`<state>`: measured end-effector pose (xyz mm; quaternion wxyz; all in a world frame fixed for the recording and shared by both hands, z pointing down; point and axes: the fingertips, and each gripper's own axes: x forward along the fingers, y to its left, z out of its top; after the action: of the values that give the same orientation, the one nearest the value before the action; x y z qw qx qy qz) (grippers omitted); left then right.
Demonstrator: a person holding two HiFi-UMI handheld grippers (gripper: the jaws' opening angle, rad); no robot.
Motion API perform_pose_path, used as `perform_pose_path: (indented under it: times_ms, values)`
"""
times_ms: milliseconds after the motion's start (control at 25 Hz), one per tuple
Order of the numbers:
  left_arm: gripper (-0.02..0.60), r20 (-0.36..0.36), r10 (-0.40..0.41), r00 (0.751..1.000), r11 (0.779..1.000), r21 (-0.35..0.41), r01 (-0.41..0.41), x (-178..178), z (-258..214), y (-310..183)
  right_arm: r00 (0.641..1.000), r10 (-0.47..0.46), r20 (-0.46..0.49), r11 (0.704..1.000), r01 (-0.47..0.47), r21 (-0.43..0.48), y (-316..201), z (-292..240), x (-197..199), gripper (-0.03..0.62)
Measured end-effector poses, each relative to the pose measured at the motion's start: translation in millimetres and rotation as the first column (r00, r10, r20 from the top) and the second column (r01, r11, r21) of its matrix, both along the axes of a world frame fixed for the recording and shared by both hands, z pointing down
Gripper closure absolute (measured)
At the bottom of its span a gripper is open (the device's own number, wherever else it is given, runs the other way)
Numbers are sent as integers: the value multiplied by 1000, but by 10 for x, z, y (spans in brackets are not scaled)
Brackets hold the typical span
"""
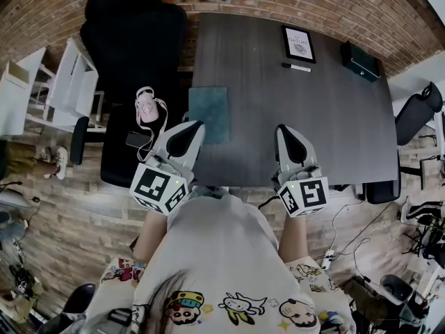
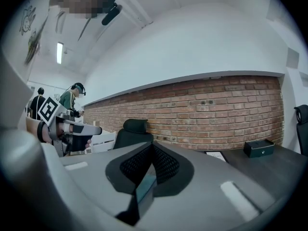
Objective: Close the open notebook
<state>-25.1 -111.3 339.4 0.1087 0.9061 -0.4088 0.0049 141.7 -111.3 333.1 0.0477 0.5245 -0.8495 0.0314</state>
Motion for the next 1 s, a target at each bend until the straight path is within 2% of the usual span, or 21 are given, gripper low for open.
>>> perform_pose_path:
  times_ms: [1000]
  values:
    - [583, -10, -12, 1000, 1000, -20, 11, -47, 43, -16, 1000, 17, 19, 1000, -17, -26, 14, 91, 32, 586]
